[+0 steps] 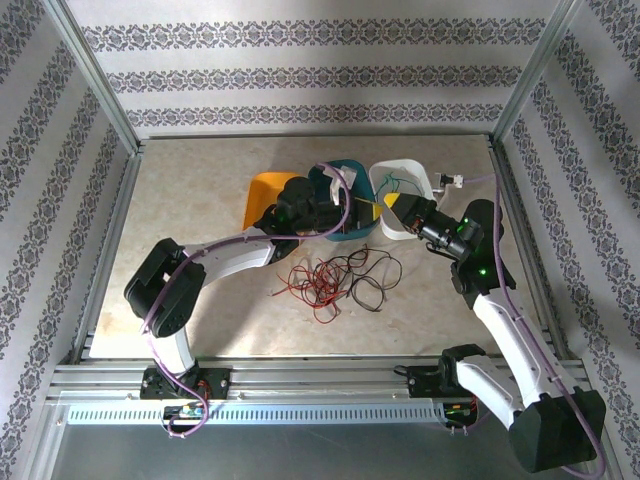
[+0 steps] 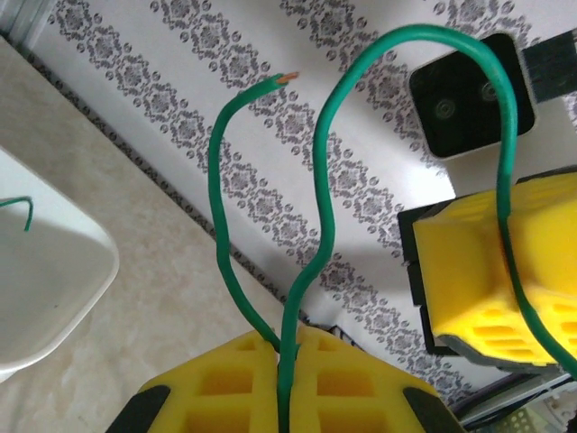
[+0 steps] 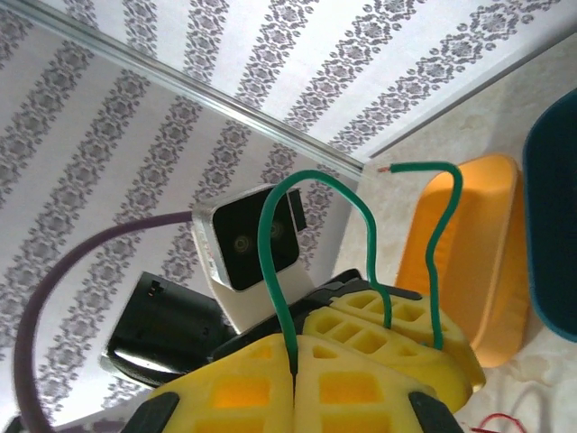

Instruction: Untangle the cables

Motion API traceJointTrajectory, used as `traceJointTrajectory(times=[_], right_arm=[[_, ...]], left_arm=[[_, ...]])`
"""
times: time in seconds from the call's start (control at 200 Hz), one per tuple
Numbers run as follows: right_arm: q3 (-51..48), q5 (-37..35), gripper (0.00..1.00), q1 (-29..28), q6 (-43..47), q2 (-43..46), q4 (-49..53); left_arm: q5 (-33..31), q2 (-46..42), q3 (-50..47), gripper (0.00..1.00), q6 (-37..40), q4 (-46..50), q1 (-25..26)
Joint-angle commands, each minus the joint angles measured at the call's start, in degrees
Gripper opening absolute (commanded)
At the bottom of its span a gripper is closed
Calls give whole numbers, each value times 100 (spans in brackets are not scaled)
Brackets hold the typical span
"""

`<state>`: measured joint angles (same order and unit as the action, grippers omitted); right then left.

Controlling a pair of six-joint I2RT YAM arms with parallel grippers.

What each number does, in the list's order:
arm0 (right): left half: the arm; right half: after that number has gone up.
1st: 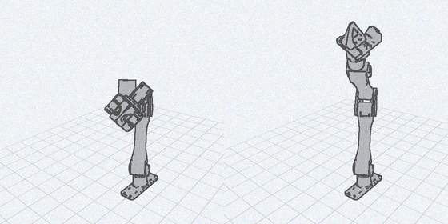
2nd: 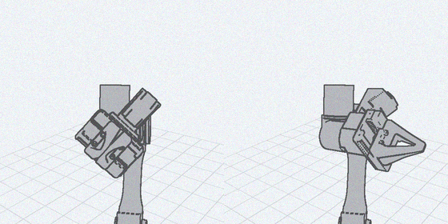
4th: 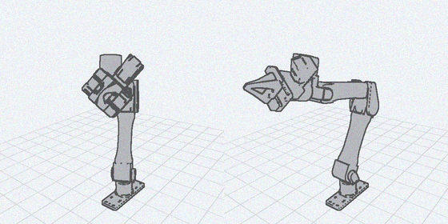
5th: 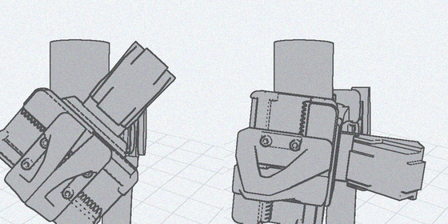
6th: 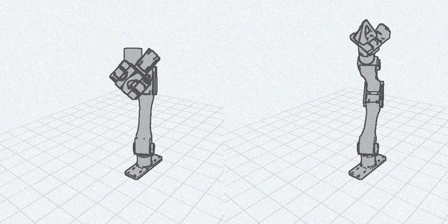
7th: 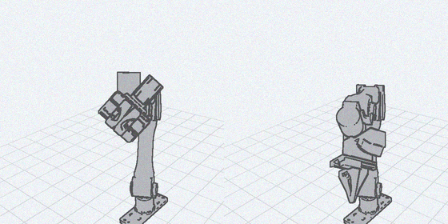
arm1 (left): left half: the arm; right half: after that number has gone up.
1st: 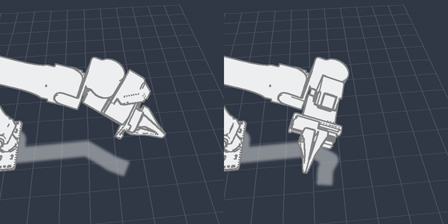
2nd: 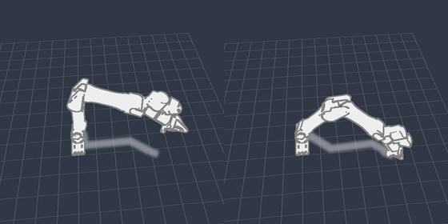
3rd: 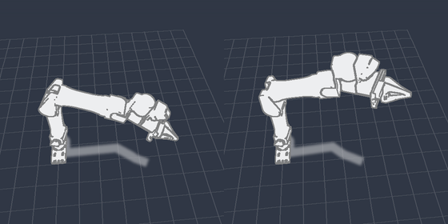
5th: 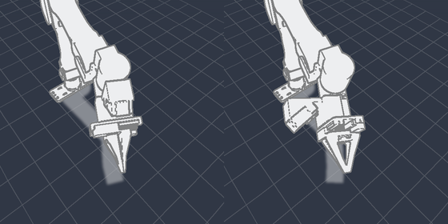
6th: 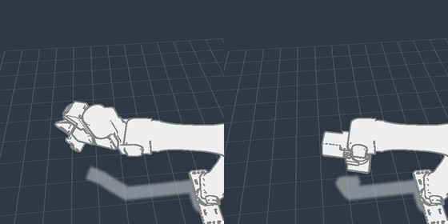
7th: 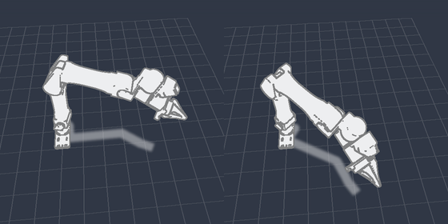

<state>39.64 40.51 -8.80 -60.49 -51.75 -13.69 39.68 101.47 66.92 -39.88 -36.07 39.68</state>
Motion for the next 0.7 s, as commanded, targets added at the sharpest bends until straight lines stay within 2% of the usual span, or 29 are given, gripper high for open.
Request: traceJointTrajectory(times=[0.0, 0.29, 0.57, 0.695], right_arm=[[332, -123, 0, 37, 665, 65, 677], [783, -122, 0, 524, 1704, 79, 1740], [1075, -235, 0, 494, 2198, -46, 2242], [1172, -482, 0, 420, 2411, -54, 2480]], left_arm=[[232, -435, 41, 0, 740, 871, 1], [850, -813, 395, 0, 2773, 4499, 4], [1300, -310, 1456, 0, 4863, 8026, 164], [1512, -131, 1629, 0, 5107, 8443, 224]])
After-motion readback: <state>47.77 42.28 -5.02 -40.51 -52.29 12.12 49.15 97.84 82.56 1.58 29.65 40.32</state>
